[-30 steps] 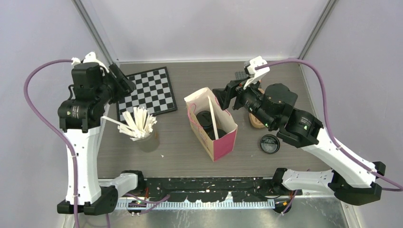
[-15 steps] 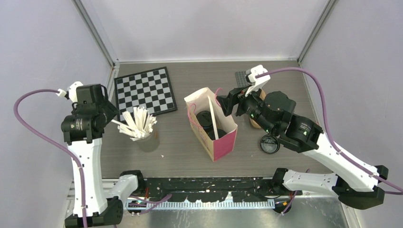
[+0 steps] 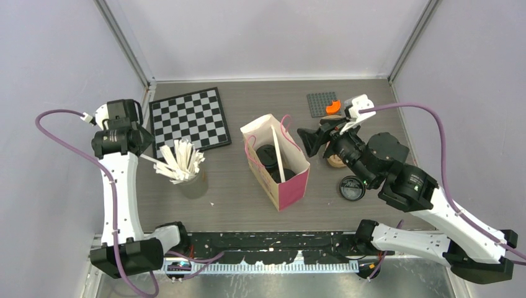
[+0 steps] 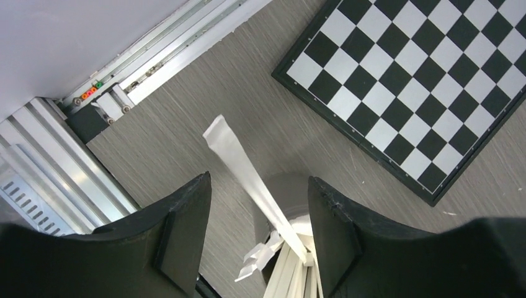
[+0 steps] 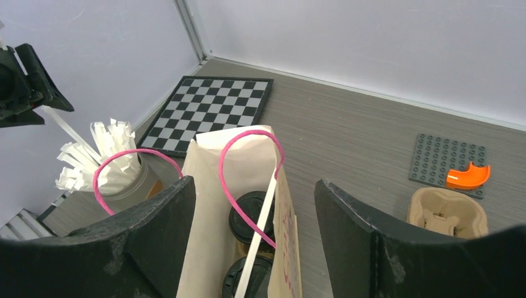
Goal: Pack the takeout coffee
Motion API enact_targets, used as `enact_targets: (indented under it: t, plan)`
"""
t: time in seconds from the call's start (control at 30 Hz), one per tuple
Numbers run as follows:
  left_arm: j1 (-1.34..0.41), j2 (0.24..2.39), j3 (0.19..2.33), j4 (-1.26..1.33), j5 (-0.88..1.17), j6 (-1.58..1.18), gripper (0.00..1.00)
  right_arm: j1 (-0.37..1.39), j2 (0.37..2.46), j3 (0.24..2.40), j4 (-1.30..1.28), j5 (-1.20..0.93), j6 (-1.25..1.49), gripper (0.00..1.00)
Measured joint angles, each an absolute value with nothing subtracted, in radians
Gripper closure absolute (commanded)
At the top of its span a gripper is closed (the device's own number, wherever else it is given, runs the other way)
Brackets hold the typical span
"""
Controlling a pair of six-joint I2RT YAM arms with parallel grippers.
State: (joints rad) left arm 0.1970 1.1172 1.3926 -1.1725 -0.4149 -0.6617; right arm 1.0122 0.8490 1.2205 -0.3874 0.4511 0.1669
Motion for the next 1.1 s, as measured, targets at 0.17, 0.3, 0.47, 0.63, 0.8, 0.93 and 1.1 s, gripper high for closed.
enact_targets:
  t: [0.17,0.3,0.47,0.63,0.8,0.93,1.1]
  plan:
    - [0.221,1.142,1.372,-1.145,-0.424,-0.682,0.50,1.012,0.818,1.205,-0.381,0.496,0.154,0.25]
    - [0.231,1.143,1.330,-1.135,-0.428,-0.693,0.63,1.012,0.819,1.204,-0.376,0.527,0.126,0.25]
    - [0.237,1.143,1.300,-1.131,-0.438,-0.699,0.88,1.012,0.826,1.204,-0.363,0.558,0.081,0.25]
    - [0.239,1.147,1.356,-1.117,-0.459,-0.659,0.94,1.012,0.844,1.204,-0.360,0.568,0.059,0.25]
    - [0.240,1.135,1.492,-1.098,-0.476,-0.585,0.94,1.012,0.844,1.204,-0.360,0.568,0.054,0.25]
    - [0.240,1.107,1.581,-1.097,-0.468,-0.543,0.92,1.012,0.844,1.204,-0.360,0.568,0.051,0.25]
    - [0.241,1.072,1.684,-1.095,-0.430,-0.500,0.91,1.012,0.849,1.209,-0.363,0.567,0.051,0.25]
